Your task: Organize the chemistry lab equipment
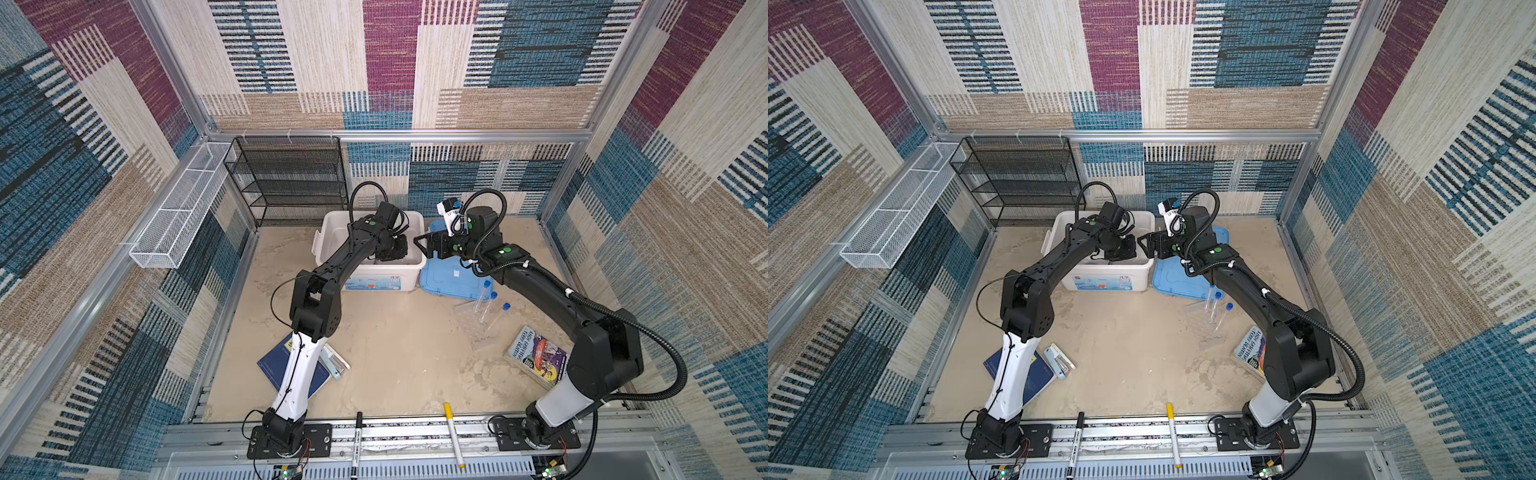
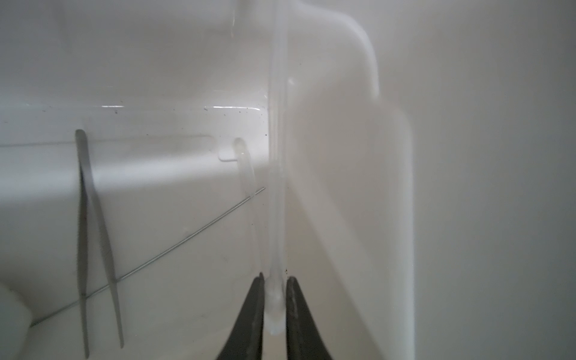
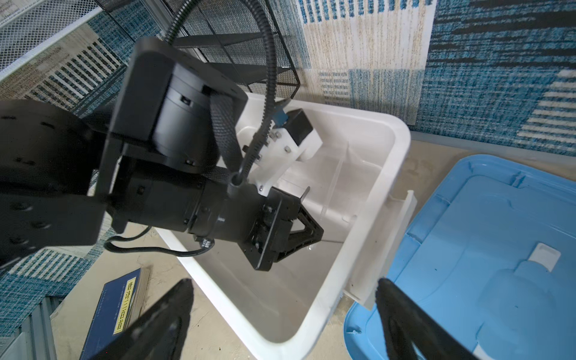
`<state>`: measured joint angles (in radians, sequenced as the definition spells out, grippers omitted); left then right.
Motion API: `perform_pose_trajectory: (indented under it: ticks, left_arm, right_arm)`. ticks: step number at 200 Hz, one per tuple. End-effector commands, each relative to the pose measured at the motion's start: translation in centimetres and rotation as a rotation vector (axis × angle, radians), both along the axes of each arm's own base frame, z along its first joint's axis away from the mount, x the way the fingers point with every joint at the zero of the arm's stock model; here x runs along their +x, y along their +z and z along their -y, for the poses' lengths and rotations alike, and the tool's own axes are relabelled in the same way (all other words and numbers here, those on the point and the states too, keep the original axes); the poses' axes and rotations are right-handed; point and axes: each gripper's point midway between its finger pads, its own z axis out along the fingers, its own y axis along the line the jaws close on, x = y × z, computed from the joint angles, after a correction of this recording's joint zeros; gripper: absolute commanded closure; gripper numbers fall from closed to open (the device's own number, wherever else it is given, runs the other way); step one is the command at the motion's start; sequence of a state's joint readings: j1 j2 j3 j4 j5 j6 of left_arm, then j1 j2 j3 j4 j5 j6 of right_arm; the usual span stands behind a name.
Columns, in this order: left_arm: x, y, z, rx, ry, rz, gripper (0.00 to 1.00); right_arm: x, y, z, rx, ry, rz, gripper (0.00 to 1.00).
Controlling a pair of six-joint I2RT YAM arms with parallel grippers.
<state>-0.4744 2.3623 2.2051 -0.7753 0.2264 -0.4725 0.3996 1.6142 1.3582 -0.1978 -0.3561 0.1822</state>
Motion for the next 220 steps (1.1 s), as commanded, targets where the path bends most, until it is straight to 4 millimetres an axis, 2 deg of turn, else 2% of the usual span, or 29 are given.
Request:
perform_pose_trajectory:
  ticks: [1,79,111,148,194,207,220]
  left_arm:
    - [0.3,-0.5,0.4,-0.004,-0.029,0.009,0.84]
    - [-0.1,-4.3,0.1,0.021,-0.015,-0.067,0.77]
    - [-0.1,-4.6,0.0,0.021,0.0,-0.074,0.74]
    - [-0.1,-4.1,-0.3,0.029,0.006,-0.066,0.52]
    - [0.4,-1.3,-1.2,0.042,0.035,-0.007,0.15]
    - [0.4,-0.5,-1.5,0.043,0.044,0.002,0.02]
    - [0.3,0.5,-1.6,0.034,0.046,0.013,0.0]
  right_arm:
    - [-0.2,1.3,0.0,0.012,0.008,0.044,0.07]
    - [-1.1,1.7,0.2,0.004,0.025,0.051,0.06]
    - [-1.2,1.6,0.2,0.0,0.026,0.047,0.06]
    - [-1.2,1.7,0.4,-0.009,0.018,0.052,0.06]
    - [-1.1,2.6,0.6,-0.012,0.011,0.07,0.04]
    - [-1.1,3.0,0.7,-0.015,0.005,0.076,0.04]
    - [-1.1,3.3,0.9,-0.02,-0.005,0.082,0.04]
